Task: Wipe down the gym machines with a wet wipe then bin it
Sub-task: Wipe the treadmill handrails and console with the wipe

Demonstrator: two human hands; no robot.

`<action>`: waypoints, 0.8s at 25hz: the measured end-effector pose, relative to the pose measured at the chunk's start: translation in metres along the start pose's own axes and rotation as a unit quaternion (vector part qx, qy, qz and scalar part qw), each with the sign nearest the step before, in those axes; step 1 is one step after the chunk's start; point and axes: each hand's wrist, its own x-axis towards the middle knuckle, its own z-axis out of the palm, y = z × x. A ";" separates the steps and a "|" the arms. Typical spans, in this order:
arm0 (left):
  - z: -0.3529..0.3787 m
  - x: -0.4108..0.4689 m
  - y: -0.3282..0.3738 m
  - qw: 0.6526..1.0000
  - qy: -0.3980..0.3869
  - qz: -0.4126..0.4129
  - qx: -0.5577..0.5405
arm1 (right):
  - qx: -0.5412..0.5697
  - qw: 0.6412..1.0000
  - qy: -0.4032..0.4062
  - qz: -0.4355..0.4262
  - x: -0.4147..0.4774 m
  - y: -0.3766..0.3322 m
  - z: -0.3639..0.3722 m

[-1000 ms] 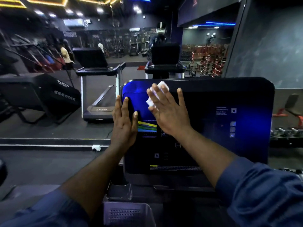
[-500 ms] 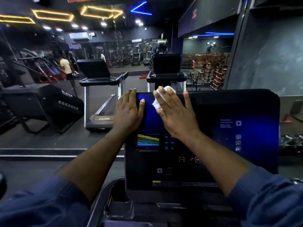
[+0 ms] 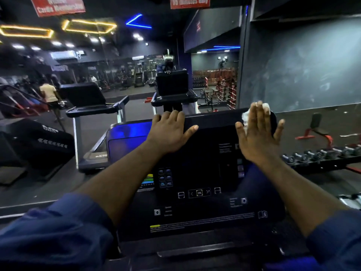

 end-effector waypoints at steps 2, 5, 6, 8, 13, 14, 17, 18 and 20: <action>-0.002 0.016 0.028 0.999 -0.041 0.011 -0.004 | -0.004 0.999 -0.008 -0.043 -0.004 -0.003 0.000; -0.002 0.031 0.057 0.997 -0.079 0.010 0.004 | -0.068 0.976 -0.004 -0.206 -0.006 0.001 -0.001; 0.001 0.033 0.061 0.997 -0.072 0.014 0.004 | -0.075 0.978 0.005 -0.196 -0.005 0.010 -0.003; 0.005 0.028 0.060 0.998 -0.061 0.017 -0.005 | -0.033 0.995 0.009 -0.093 -0.014 0.027 0.001; 0.015 0.007 0.065 0.998 -0.029 0.032 0.038 | 0.024 0.990 -0.043 -0.131 -0.104 -0.029 0.037; 0.015 0.003 0.067 0.998 -0.029 0.034 0.041 | 0.040 0.980 -0.054 -0.188 -0.133 -0.043 0.050; 0.019 -0.014 0.066 0.997 0.000 0.045 0.055 | 0.010 0.933 -0.058 -0.356 -0.180 -0.041 0.070; 0.021 -0.024 0.065 0.997 0.004 0.054 0.050 | 0.000 0.915 -0.049 -0.401 -0.170 -0.030 0.071; 0.036 -0.053 0.062 0.997 0.019 0.065 0.023 | -0.020 0.920 -0.031 -0.389 -0.134 -0.006 0.058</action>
